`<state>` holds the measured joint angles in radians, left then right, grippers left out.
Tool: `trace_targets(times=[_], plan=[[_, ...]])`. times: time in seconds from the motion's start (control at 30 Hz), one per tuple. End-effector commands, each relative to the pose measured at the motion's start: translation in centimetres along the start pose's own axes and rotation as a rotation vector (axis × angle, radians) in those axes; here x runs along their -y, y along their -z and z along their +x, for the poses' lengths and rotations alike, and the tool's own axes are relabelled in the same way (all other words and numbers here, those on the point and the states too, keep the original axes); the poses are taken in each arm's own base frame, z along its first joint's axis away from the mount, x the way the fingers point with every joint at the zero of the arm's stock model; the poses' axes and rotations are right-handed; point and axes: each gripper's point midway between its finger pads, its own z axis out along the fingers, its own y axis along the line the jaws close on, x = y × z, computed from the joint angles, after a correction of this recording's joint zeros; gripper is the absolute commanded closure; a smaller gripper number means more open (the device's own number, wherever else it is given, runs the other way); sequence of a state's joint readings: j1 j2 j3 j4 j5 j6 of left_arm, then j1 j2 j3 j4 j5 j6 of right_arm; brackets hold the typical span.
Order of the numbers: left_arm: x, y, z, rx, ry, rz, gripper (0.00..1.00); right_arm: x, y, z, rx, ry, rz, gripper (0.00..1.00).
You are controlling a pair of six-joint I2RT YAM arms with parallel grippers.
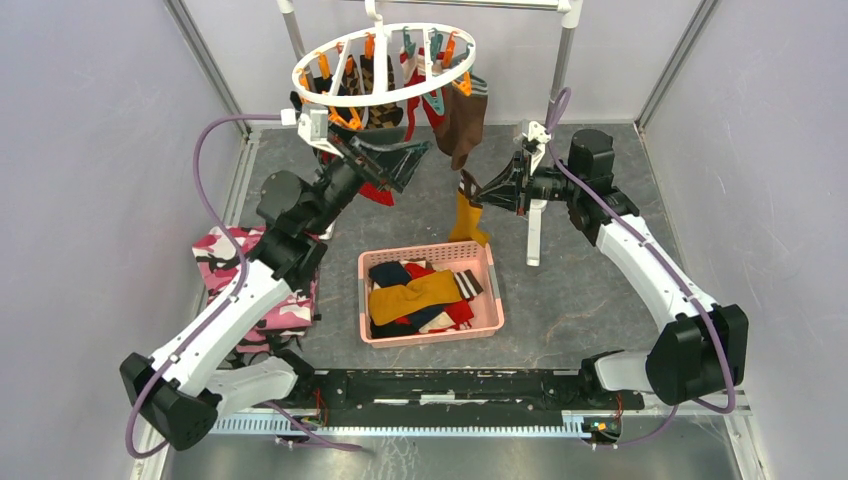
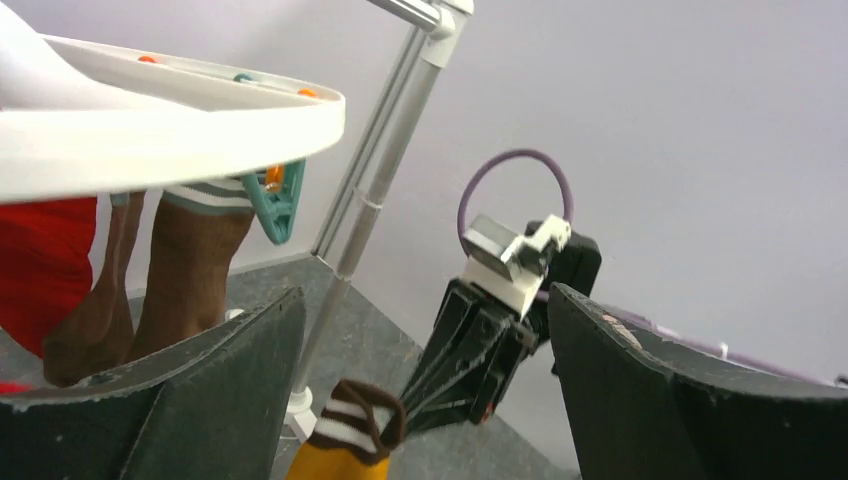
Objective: Clip the socks to the hanger
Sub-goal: Adjust the sock.
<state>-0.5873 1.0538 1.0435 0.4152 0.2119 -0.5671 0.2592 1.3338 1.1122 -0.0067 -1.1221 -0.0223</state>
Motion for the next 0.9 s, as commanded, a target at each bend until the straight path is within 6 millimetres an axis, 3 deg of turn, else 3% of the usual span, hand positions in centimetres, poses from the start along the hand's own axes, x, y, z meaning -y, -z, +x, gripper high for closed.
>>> trace_targets(times=[0.0,0.17,0.37,0.57,0.87], plan=[[-2.2,-2.2,-0.2,0.035,0.019,-0.173,0.05,-0.8,0.1,-1.9,0.052,0.019,-0.024,1.00],[-3.4,-4.1,0.3,0.059,-0.017,-0.296,0.04,-1.0,0.1,-1.8,0.053,0.019,-0.030,1.00],[-5.5,-5.0,0.4,0.109,-0.058,-0.413,0.15,-1.2,0.1,-1.8,0.053,0.018,-0.034,1.00],[-6.4,-6.4,0.0,0.155,-0.099,-0.436,0.16,-1.2,0.1,-1.7,0.054,0.013,-0.034,1.00],[-7.1,-8.3,-0.7,0.234,-0.096,-0.453,0.27,-1.2,0.1,-1.6,0.052,0.009,-0.035,1.00]])
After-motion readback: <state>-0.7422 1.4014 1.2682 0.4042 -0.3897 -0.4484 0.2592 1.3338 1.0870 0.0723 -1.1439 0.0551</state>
